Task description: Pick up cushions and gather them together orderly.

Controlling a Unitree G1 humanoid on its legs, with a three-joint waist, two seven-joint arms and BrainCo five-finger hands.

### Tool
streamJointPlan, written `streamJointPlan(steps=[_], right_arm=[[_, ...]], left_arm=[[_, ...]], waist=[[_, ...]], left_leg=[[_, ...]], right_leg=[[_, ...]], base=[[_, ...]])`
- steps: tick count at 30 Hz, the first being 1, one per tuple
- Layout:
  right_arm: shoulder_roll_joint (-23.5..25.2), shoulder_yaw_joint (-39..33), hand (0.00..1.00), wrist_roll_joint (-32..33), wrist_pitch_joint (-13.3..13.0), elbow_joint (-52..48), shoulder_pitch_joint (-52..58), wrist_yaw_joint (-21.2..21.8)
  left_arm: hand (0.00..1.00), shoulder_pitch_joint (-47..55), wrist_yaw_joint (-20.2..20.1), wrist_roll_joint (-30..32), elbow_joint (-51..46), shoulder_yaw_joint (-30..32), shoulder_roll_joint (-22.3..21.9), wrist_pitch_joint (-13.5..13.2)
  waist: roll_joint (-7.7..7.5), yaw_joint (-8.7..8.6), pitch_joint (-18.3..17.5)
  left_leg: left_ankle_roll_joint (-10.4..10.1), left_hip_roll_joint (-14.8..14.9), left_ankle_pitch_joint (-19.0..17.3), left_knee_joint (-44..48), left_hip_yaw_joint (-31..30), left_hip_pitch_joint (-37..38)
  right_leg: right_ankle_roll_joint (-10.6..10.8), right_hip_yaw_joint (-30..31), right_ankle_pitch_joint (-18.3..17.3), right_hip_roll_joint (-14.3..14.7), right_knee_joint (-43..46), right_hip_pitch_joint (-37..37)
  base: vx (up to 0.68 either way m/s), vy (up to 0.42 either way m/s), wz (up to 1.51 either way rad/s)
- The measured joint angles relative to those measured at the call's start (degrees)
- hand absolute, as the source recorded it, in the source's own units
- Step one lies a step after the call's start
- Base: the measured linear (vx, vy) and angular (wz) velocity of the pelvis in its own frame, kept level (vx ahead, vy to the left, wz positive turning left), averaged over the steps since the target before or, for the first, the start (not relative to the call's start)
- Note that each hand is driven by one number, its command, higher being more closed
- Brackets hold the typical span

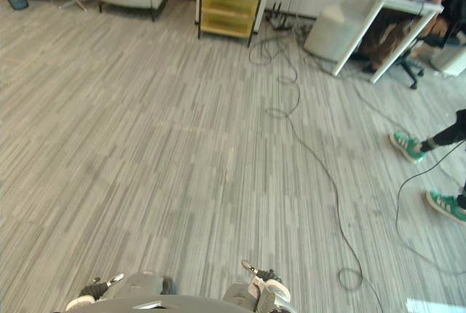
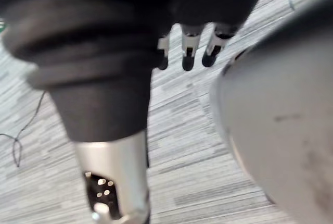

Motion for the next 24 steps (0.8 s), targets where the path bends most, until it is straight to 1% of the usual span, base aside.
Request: streamJointPlan(steps=[1,2,3,4,5,6,7,8,9,10,11,12,13,14,15,16,17,18,19,20,21,22,23,24], right_arm=[[-0.1,0.0,0.0,0.0,-0.1,0.0,0.1,0.0],[-1.0,-0.1,0.0,0.0,-0.1,1.0,0.3,0.0],[-1.1,-0.7,0.0,0.2,-0.3,1.5,0.3,0.1],[-1.5,-1.1,0.0,0.3,-0.4,1.4,0.1,0.3],[-2.1,-1.3,0.0,0.3,-0.3,0.8,-0.2,0.6],[-2.2,-1.4,0.0,0.3,-0.3,0.4,0.0,0.7],[-2.2,-2.4,0.0,0.2,-0.3,0.5,0.1,0.7],[-2.1,-3.2,0.0,0.3,-0.3,0.4,0.1,0.7],[-2.1,-4.0,0.0,0.2,0.0,-0.6,0.3,0.7],[-2.0,-4.7,0.0,0.1,0.2,-0.9,1.4,0.7],[-2.6,-5.2,0.0,0.0,0.3,-1.1,2.8,0.7],[-2.9,-5.3,0.0,0.0,0.2,-1.1,3.1,0.7],[-3.0,-5.8,0.0,0.0,0.2,-1.1,3.1,0.7],[-3.7,-7.0,0.0,0.0,0.2,-1.2,3.1,0.7],[-3.8,-7.0,0.0,0.0,0.2,-1.3,3.4,0.6],[-3.8,-6.8,0.0,0.0,0.2,-1.8,3.6,0.6],[-4.0,-6.2,0.0,0.0,0.2,-2.4,4.0,0.5],[-3.9,-5.7,0.0,0.2,0.2,-2.4,4.1,0.4],[-3.8,-4.5,0.0,0.4,0.2,-1.8,4.0,0.1],[-3.6,-4.1,0.0,0.6,0.2,-1.6,4.0,0.0],[-3.4,-3.3,0.0,0.9,0.1,-1.1,3.6,-0.1],[-3.3,-3.4,0.0,1.2,0.2,-0.2,2.6,-0.1],[-3.2,-3.5,0.0,1.2,0.3,0.1,2.3,-0.1],[-2.7,-3.6,0.0,1.2,0.2,0.1,1.9,-0.1]], left_arm=[[0.0,-0.1,0.0,0.0,0.1,-0.1,0.0,0.0],[0.0,-1.0,-0.1,0.5,1.1,-0.9,0.2,0.0],[0.0,-1.4,0.0,0.6,1.3,-0.9,0.2,0.1],[0.0,-1.8,0.0,0.9,1.3,-0.9,-0.1,0.1],[0.0,-2.3,-0.1,1.3,1.3,-0.8,-0.8,0.1],[0.0,-2.6,-0.1,1.7,1.3,-0.8,-1.0,0.1],[0.0,-3.1,-0.2,2.2,1.3,-0.8,-1.0,0.1],[0.0,-3.2,-0.2,2.2,1.3,-0.4,-1.1,0.1],[0.0,-2.9,-0.2,2.2,1.3,1.0,-1.7,0.1],[0.0,-2.6,-0.2,2.3,1.3,2.2,-2.1,0.1],[0.0,-2.0,-0.3,2.4,1.4,2.8,-3.4,0.1],[0.0,-1.4,-0.5,2.6,1.7,3.4,-3.7,0.0],[0.0,-1.3,-0.6,2.7,1.6,3.9,-4.1,0.0],[0.0,-1.4,-0.8,2.8,1.6,3.8,-5.2,0.1],[0.0,-1.6,-1.1,2.8,1.5,3.8,-5.5,0.1],[0.0,-1.6,-1.2,2.8,1.5,3.8,-5.5,0.1],[0.0,-1.7,-1.4,2.8,1.3,3.4,-5.5,0.1],[0.0,-1.7,-1.4,2.8,1.0,3.2,-5.2,0.1],[0.0,-1.7,-1.4,2.8,0.9,2.5,-4.4,0.0],[0.0,-1.7,-1.3,2.8,0.8,2.1,-4.0,0.0],[0.0,-1.7,-1.3,2.8,0.1,0.9,-3.7,0.0],[0.0,-1.7,-1.3,2.8,-0.3,0.1,-3.3,-0.2],[0.0,-1.7,-1.3,2.7,-0.6,0.0,-3.2,-0.2],[0.0,-1.7,-1.3,2.8,-1.0,-0.3,-3.2,-0.2]], waist=[[0.09,-0.23,0.1],[0.5,-1.19,0.2],[0.74,-1.78,0.4],[1.21,-2.0,0.8],[2.2,-2.53,1.4],[2.52,-2.75,1.6],[2.36,-2.97,1.8],[2.31,-3.0,2.2],[2.5,-2.95,2.6],[2.6,-3.5,2.5],[4.26,-3.75,1.9],[4.8,-3.71,1.4],[5.53,-3.39,1.3],[7.57,-3.43,0.8],[8.47,-3.66,0.6],[8.78,-3.87,0.9],[8.92,-3.69,1.3],[9.19,-3.4,1.3],[8.06,-3.02,1.9],[7.64,-2.73,2.0],[7.24,-2.45,2.0],[7.21,-1.92,2.1],[7.11,-1.59,2.1],[6.56,-1.29,2.5]], left_leg=[[0.0,-0.1,0.0,-1.3,-0.2,1.6],[-0.2,-0.2,0.1,-4.8,-1.5,5.5],[-0.2,-0.3,0.1,-6.1,-2.6,7.4],[-0.2,-0.1,0.1,-7.2,-3.3,8.7],[-0.2,0.7,0.1,-9.3,-4.7,10.7],[-0.4,0.9,0.0,-10.2,-5.4,11.5],[-1.7,0.9,-0.8,-11.8,-7.0,13.3],[-2.2,0.9,-1.5,-11.9,-7.9,14.4],[-2.8,1.2,-3.5,-12.4,-9.0,16.7],[-3.1,1.9,-6.1,-12.6,-11.1,19.0],[-2.6,4.1,-7.9,-12.1,-12.9,21.1],[-3.3,5.0,-7.5,-10.4,-13.1,20.9],[-4.4,6.0,-6.8,-7.1,-13.1,19.7],[-6.0,8.8,-4.4,3.8,-14.1,15.2],[-7.7,10.1,0.3,13.5,-15.8,10.3],[-9.1,10.8,4.6,19.8,-16.6,7.4],[-11.5,13.1,8.9,31.5,-16.0,2.3],[-10.4,14.9,7.8,38.3,-12.9,-0.5],[-9.6,15.7,5.9,42.4,-9.5,-2.9],[-9.1,15.6,4.9,43.1,-8.0,-4.3],[-8.2,15.6,2.7,42.5,-5.8,-8.2],[-7.8,15.4,0.8,38.6,-4.0,-12.0],[-7.9,15.1,0.0,35.1,-3.0,-13.4],[-7.6,13.8,-0.3,26.1,-1.6,-15.4]], right_leg=[[-0.2,-0.9,-1.1,0.6,-0.7,-0.9],[-1.5,-5.0,-4.1,2.9,-8.9,-3.4],[-2.2,-6.2,-4.5,3.7,-13.2,-4.6],[-2.7,-6.3,-4.6,4.9,-17.7,-5.5],[-3.2,-5.8,-2.4,7.6,-28.3,-6.9],[-2.9,-5.1,0.0,8.6,-34.7,-7.2],[-1.8,-2.5,6.2,9.6,-47.1,-7.9],[-1.4,-1.8,8.8,9.5,-51.4,-7.9],[-1.5,-0.6,10.7,9.0,-54.6,-7.9],[-1.8,0.6,10.3,8.3,-52.2,-8.1],[-2.2,0.2,13.6,9.4,-45.3,-9.7],[-2.4,-0.1,13.8,9.8,-42.9,-10.1],[-3.0,-0.3,14.2,10.3,-41.6,-10.0],[-5.2,-1.9,12.7,12.0,-41.7,-8.3],[-5.9,-3.0,11.1,12.9,-42.2,-6.5],[-6.1,-3.5,10.3,13.5,-42.8,-4.9],[-6.9,-3.8,9.3,15.0,-45.3,-0.7],[-7.4,-3.5,8.7,16.2,-47.7,3.5],[-7.6,-2.9,8.3,16.6,-50.9,8.4],[-7.5,-2.6,8.0,16.6,-52.2,10.4],[-7.2,-2.5,7.7,16.5,-55.1,14.4],[-6.9,-2.4,7.6,16.3,-57.1,16.8],[-6.5,-2.3,7.5,16.0,-57.7,17.8],[-5.4,-2.2,6.9,14.9,-58.3,19.2]], base=[[0.51,0.059,0.41],[0.44,0.021,0.56],[0.47,0.0,0.61],[0.38,-0.037,0.53],[0.36,-0.043,0.5],[0.55,-0.119,0.75],[0.48,-0.14,0.66],[0.5,-0.17,0.74],[0.53,-0.233,0.8],[0.67,-0.307,0.93],[0.71,-0.309,0.74],[0.65,-0.296,0.37],[0.66,-0.307,0.13],[0.65,-0.325,0.15],[0.65,-0.298,0.18],[0.67,-0.245,0.18],[0.79,-0.249,0.05],[0.64,-0.173,-0.08],[0.48,-0.121,-0.15],[0.53,-0.115,-0.09],[0.59,-0.085,-0.08],[0.57,-0.045,-0.1],[0.43,0.058,-0.2],[0.33,0.087,-0.16]])
